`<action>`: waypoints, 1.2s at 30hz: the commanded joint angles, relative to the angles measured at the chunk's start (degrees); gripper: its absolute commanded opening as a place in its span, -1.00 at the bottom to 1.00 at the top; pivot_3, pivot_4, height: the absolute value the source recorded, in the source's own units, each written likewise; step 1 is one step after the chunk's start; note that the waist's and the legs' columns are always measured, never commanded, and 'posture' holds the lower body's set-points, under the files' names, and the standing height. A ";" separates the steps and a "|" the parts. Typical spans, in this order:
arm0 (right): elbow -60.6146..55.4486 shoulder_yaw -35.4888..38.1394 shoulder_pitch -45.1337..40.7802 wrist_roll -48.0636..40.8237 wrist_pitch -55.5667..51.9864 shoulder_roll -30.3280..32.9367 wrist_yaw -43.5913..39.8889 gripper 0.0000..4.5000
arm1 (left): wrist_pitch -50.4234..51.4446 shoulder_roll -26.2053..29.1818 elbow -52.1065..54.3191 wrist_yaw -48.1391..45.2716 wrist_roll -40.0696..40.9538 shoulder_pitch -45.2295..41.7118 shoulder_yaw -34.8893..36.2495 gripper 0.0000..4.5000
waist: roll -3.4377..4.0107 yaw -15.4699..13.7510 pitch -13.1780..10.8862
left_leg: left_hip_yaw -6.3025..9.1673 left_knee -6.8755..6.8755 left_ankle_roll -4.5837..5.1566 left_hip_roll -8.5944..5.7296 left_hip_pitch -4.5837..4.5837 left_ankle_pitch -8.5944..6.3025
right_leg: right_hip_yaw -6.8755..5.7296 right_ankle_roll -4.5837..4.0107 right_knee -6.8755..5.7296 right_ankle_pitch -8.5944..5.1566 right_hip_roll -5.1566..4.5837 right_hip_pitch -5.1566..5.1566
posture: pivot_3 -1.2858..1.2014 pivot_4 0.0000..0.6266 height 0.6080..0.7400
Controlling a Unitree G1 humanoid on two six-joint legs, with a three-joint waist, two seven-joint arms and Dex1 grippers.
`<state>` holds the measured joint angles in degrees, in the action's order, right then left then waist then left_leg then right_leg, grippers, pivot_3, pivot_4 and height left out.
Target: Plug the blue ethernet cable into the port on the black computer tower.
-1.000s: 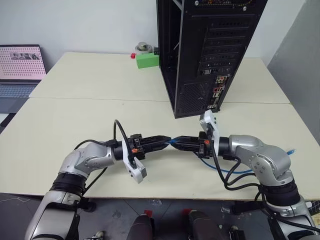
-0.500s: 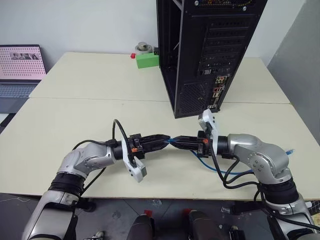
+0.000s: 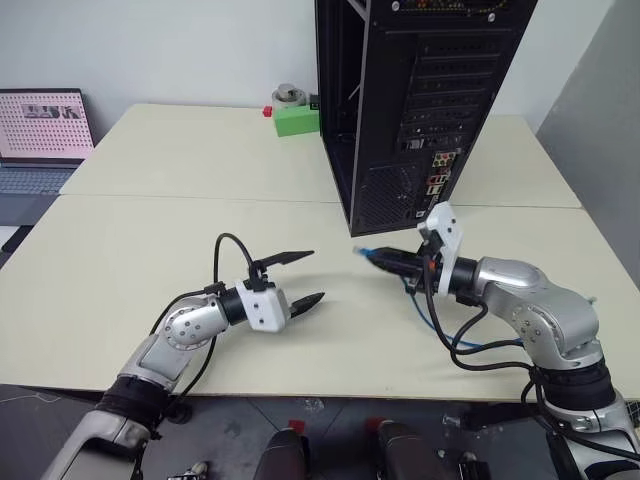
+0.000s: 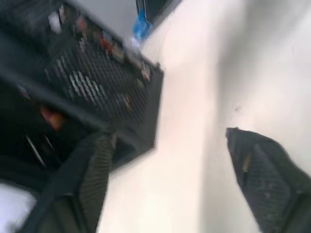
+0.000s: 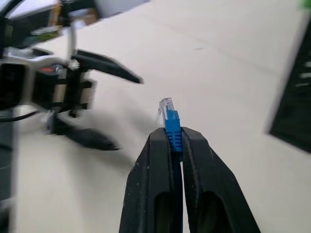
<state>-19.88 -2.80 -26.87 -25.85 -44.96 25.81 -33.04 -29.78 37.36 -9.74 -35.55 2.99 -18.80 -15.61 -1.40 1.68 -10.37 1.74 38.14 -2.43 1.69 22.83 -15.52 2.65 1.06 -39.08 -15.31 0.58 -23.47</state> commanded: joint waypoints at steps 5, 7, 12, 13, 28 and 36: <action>-3.77 3.07 0.48 11.33 2.08 -7.24 20.96 -1.00 | 33.09 -6.76 18.45 2.39 7.13 -4.48 2.02 1.00 | 0.00 0.03 0.00 | 0.01 -0.01 0.00 -0.08 -0.01 0.00 | 0.01 0.00 0.01 0.00 0.07 0.01 | 0.03 -0.52 1.00; -4.09 3.02 0.57 13.29 1.97 -9.29 24.58 -1.00 | 39.49 -8.54 21.14 3.61 7.58 -5.67 2.17 1.00 | 0.00 0.08 0.00 | 0.02 -0.02 -0.01 -0.08 0.00 0.00 | 0.01 0.00 0.01 0.00 0.11 0.00 | 0.03 -0.52 1.00; -3.18 3.10 -0.23 17.45 2.98 -15.71 32.98 -1.00 | 51.29 -13.97 24.63 7.69 6.26 -10.07 2.20 1.00 | 0.00 0.14 0.01 | 0.02 -0.01 -0.02 -0.10 -0.02 0.01 | 0.04 -0.01 -0.01 0.00 0.14 0.00 | 0.03 -0.52 1.00; -2.86 3.11 -0.51 18.03 3.31 -16.79 34.12 -1.00 | 53.00 -15.33 24.93 8.66 6.36 -10.89 2.26 1.00 | 0.00 0.13 0.01 | 0.02 -0.01 -0.02 -0.10 -0.02 0.01 | 0.04 -0.01 -0.01 0.00 0.14 0.00 | 0.03 -0.52 1.00; 3.59 5.30 -3.45 21.28 8.20 -21.58 39.02 -1.00 | 58.14 -24.28 22.78 12.32 1.48 -13.61 -1.17 1.00 | 0.01 0.09 0.01 | -0.05 -0.02 -0.03 -0.12 -0.02 0.01 | 0.12 -0.01 0.01 0.01 0.11 -0.01 | 0.03 -0.52 1.00; 6.57 6.13 -4.39 20.87 10.38 -22.53 38.59 -1.00 | 56.51 -25.50 21.19 12.24 -0.38 -13.36 -1.99 1.00 | 0.01 0.10 0.01 | -0.05 -0.03 -0.03 -0.12 -0.02 0.01 | 0.12 -0.02 0.01 0.01 0.12 -0.02 | 0.03 -0.52 1.00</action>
<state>-12.58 2.26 -29.89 -4.64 -36.53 3.56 5.66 28.20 12.38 10.72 -23.25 3.31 -31.70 -17.66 -1.39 1.78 -10.36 1.68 38.11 -2.46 1.57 22.81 -15.51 2.77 1.04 -39.07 -15.31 0.70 -23.49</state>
